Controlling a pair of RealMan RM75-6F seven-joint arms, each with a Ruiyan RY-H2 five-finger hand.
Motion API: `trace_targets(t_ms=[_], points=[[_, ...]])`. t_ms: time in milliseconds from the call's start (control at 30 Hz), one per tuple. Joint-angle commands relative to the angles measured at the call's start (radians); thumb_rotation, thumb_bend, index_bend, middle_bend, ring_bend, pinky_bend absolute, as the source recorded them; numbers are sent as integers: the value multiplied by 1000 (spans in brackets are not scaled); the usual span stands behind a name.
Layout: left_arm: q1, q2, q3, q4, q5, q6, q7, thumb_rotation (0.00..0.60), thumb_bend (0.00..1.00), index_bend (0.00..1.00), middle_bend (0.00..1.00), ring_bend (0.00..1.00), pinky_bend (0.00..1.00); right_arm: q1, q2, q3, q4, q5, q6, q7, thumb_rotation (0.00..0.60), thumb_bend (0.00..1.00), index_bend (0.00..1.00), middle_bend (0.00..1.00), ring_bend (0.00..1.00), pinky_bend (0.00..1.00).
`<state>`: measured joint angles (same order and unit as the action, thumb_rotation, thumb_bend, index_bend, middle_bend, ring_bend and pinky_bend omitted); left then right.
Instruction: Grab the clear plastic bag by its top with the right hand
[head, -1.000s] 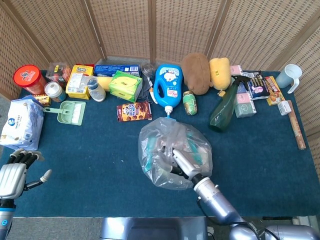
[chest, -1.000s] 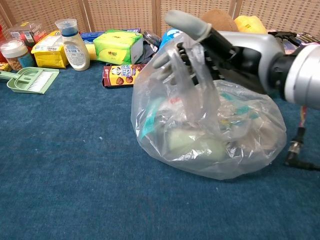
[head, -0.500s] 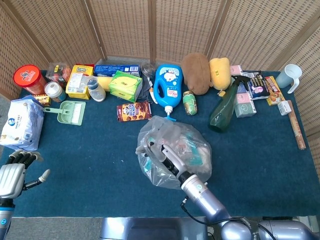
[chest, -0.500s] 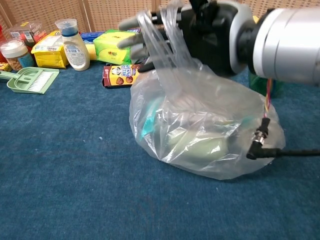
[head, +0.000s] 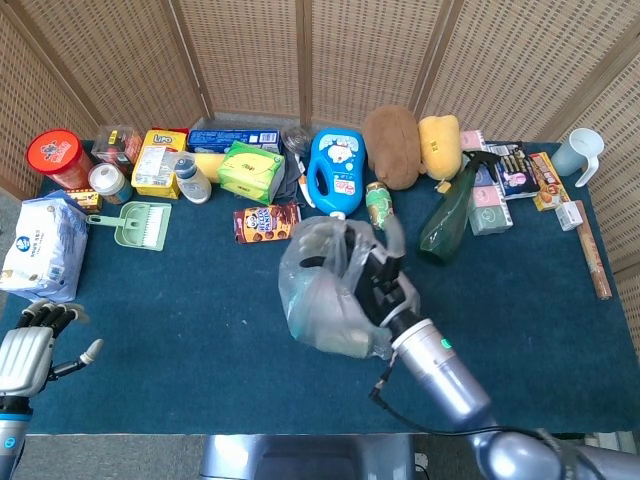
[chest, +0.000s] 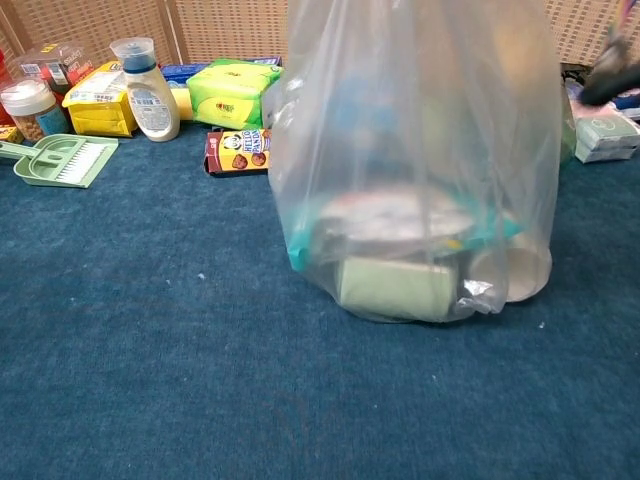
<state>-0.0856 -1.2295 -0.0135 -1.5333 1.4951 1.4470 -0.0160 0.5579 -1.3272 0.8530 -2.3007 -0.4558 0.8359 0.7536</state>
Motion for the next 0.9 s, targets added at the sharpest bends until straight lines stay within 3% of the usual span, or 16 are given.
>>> trace_targets(t_ms=[33, 100, 200, 267, 333, 633, 900], points=[[2, 2, 1, -3, 0, 3, 2, 0, 211, 391, 316, 232, 132, -55, 106, 126, -36, 123, -48, 118, 21, 269, 420, 470, 508, 588], [5, 5, 2, -8, 2, 7, 4, 0, 211, 391, 315, 232, 132, -76, 154, 179, -42, 174, -47, 156, 100, 311, 443, 507, 582, 699], [7, 8, 3, -14, 5, 13, 7, 0, 211, 390, 316, 231, 132, -109, 207, 247, -47, 231, -49, 212, 386, 389, 494, 576, 677, 828], [9, 10, 5, -19, 9, 16, 9, 0, 211, 391, 315, 231, 132, -143, 243, 301, -47, 266, -70, 260, 515, 428, 520, 624, 723, 869], [10, 10, 8, -24, 13, 20, 11, 0, 211, 391, 315, 232, 132, -181, 276, 349, -43, 285, -103, 299, 584, 456, 546, 671, 765, 899], [22, 25, 14, -47, 22, 38, 23, 0, 211, 391, 315, 231, 132, -301, 344, 488, 1, 293, -269, 417, 600, 487, 570, 698, 791, 927], [27, 33, 15, -62, 23, 43, 35, 0, 212, 390, 316, 231, 132, -329, 358, 510, 32, 277, -341, 456, 600, 487, 570, 698, 791, 927]])
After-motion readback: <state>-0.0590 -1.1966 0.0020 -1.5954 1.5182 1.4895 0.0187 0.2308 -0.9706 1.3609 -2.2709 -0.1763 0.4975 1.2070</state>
